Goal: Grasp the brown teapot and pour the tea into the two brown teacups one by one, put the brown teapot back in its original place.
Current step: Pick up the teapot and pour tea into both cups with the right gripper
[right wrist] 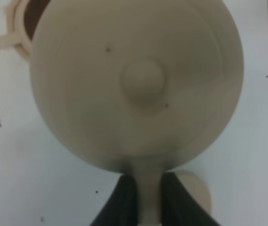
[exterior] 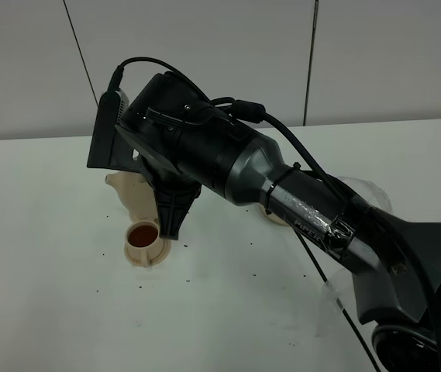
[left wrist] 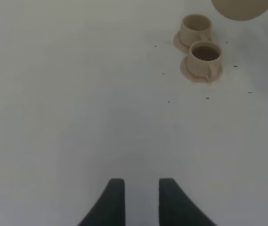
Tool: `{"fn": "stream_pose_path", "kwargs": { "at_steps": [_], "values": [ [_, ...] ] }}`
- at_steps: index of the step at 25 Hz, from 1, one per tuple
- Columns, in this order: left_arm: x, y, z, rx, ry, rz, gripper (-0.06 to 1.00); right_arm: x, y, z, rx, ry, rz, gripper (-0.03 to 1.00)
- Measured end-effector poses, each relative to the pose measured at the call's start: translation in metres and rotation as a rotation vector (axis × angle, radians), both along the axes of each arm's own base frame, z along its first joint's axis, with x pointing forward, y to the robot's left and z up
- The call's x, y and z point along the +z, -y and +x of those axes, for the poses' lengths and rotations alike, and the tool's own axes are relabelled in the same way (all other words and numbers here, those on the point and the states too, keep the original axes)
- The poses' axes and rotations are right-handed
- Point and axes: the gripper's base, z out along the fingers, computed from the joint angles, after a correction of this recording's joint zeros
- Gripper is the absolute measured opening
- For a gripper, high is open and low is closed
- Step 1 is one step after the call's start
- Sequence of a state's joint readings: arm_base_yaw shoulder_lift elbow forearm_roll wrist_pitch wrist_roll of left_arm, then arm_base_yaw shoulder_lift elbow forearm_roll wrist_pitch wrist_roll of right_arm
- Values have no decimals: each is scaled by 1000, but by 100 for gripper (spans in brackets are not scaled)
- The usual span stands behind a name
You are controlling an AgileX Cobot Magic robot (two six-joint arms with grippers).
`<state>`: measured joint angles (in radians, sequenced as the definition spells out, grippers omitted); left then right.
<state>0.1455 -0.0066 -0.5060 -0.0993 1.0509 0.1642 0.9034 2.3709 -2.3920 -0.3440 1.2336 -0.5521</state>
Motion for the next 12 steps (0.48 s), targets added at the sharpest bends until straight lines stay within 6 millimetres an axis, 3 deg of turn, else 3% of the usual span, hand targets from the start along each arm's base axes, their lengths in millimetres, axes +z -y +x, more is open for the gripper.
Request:
{"fn": "stream_pose_path", "kwargs": {
  "at_steps": [6,12],
  "values": [
    [0,0,0,0,0,0,25,-2,1,1,-63,-64,75,10],
    [0,0,0,0,0,0,25,-4,17,18,-129,-168,167,10]
  ]
}}
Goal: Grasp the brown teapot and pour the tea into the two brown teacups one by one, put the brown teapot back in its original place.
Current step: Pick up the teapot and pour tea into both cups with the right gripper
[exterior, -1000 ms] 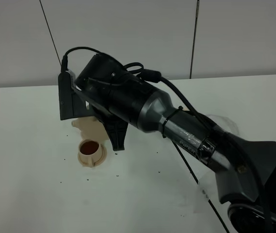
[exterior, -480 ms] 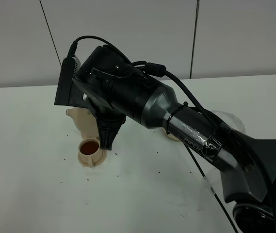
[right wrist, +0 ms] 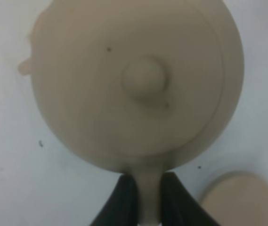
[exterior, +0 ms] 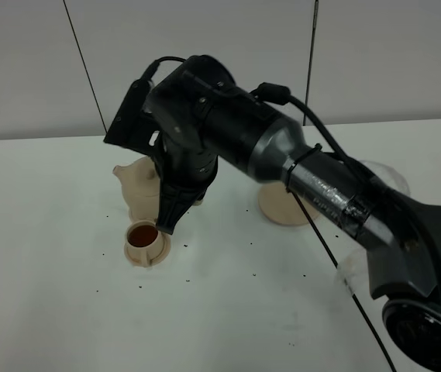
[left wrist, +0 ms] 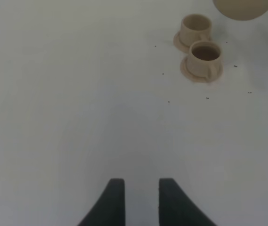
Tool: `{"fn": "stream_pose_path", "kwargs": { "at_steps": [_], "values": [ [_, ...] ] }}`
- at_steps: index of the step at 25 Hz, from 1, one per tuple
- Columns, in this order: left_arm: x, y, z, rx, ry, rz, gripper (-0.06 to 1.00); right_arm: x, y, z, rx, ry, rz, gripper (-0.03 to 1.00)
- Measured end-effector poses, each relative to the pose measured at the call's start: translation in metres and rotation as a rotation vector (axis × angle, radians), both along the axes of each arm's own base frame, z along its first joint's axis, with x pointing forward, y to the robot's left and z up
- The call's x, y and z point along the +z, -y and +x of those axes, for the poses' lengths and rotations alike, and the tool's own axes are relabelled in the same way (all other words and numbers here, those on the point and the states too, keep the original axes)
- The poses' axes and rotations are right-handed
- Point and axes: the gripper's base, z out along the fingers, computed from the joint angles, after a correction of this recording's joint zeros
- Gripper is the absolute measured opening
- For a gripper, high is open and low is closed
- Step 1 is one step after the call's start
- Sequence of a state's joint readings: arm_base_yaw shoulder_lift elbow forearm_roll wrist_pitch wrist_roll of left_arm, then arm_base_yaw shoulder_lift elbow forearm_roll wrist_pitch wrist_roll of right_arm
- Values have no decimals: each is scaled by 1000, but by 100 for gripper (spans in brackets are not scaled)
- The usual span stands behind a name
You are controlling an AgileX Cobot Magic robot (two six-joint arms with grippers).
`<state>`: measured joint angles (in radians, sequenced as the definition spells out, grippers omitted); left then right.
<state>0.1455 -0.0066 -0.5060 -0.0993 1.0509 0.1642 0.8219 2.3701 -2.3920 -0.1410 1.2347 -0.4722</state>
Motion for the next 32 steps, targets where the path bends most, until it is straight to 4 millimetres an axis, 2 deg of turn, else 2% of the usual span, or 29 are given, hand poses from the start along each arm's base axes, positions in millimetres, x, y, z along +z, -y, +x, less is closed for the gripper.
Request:
{"fn": "stream_pose_path", "kwargs": {
  "at_steps": [10,27,32],
  "values": [
    [0,0,0,0,0,0,25,17,16,9,-62,-60,110,10],
    [0,0,0,0,0,0,25,17,27,19,-139,-149,204,10],
    [0,0,0,0,0,0,25,1,32,21,-160,-205,183,10]
  ]
}}
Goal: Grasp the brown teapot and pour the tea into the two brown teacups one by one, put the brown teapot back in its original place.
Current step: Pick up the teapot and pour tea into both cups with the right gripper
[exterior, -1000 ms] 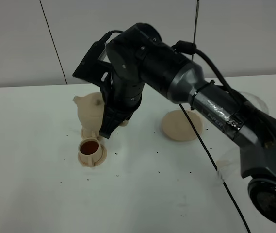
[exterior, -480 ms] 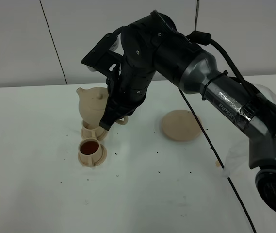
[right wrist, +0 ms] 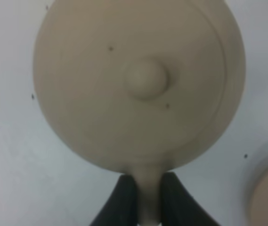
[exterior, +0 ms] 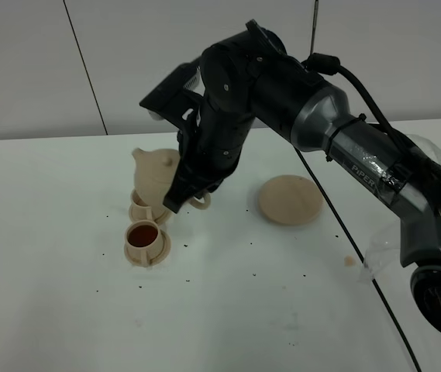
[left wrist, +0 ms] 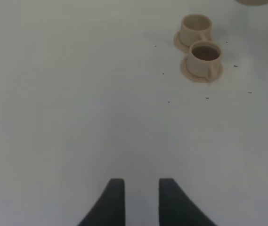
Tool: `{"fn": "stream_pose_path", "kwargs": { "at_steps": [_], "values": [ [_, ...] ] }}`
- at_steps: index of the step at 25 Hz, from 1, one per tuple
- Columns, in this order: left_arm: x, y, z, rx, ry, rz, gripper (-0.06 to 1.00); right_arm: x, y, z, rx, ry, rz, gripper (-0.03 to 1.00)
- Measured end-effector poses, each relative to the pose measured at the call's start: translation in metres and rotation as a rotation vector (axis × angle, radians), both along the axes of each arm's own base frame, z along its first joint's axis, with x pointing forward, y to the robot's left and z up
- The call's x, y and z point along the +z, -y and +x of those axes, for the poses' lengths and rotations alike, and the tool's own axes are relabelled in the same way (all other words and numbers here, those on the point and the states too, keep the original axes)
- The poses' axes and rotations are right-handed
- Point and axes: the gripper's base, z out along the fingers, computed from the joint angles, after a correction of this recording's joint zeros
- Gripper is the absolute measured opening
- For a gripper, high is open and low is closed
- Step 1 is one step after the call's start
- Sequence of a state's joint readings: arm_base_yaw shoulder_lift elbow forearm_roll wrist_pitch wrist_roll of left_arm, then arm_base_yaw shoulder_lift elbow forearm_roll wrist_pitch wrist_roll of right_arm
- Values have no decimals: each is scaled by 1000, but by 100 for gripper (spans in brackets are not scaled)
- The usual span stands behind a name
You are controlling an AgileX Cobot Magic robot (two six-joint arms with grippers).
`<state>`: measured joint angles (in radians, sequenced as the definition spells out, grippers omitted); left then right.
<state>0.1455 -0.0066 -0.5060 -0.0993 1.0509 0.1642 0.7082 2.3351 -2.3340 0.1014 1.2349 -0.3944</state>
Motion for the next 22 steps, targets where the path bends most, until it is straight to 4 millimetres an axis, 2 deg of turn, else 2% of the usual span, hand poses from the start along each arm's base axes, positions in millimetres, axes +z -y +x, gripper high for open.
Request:
{"fn": "stream_pose_path", "kwargs": {
  "at_steps": [9,16,22],
  "values": [
    [0,0,0,0,0,0,25,-28,4,-1,2,-68,-61,10],
    [0,0,0,0,0,0,25,-50,-4,-4,38,-77,-119,10],
    [0,0,0,0,0,0,25,-53,-13,-12,68,-57,-150,10]
  ]
}}
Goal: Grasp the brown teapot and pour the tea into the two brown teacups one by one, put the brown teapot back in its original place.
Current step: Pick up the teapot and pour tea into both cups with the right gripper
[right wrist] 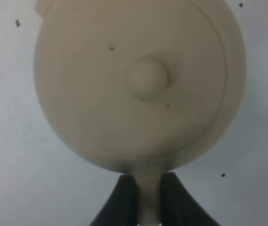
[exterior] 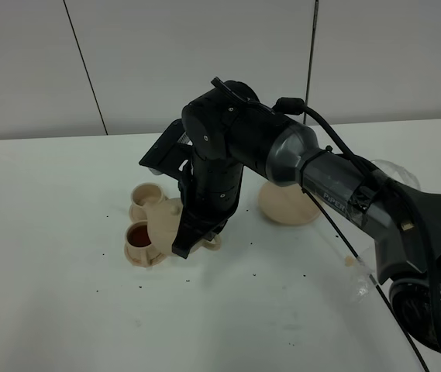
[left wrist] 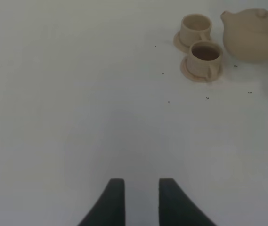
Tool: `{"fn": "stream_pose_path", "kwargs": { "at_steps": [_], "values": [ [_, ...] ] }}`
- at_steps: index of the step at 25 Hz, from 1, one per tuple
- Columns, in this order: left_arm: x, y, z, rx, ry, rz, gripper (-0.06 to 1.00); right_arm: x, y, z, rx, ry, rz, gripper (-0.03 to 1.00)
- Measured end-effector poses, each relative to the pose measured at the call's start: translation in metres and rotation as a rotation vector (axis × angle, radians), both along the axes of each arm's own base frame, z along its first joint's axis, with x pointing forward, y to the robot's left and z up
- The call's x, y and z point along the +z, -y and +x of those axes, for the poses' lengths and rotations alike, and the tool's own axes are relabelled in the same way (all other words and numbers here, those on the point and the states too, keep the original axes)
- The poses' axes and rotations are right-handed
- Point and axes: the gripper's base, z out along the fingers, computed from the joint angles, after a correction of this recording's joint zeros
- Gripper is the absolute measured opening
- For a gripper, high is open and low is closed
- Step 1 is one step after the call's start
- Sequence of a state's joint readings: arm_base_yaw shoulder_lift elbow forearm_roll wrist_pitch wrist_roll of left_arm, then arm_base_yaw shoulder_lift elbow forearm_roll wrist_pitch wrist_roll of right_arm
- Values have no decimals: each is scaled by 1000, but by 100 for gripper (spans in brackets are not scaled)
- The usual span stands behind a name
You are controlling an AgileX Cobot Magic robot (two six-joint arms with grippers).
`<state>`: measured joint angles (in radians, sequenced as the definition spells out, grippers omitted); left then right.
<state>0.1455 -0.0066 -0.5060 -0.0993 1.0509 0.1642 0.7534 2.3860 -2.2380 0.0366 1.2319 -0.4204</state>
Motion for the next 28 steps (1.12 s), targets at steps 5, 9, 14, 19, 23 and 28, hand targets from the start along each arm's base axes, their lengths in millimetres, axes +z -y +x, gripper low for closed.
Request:
{"fn": "stream_pose_path", "kwargs": {
  "at_steps": [5,9,14,19,23,28],
  "values": [
    [0,0,0,0,0,0,25,0,0,0,1,3,-3,10],
    [0,0,0,0,0,0,25,0,0,0,1,5,-6,10],
    [0,0,0,0,0,0,25,0,0,0,1,3,-4,10],
    [0,0,0,0,0,0,25,0,-1,-1,-1,-11,10,10],
    [0,0,0,0,0,0,25,0,-3,-3,-15,-28,28,10],
    [0,0,0,0,0,0,25,0,-2,-2,-19,-28,28,10]
  ]
}}
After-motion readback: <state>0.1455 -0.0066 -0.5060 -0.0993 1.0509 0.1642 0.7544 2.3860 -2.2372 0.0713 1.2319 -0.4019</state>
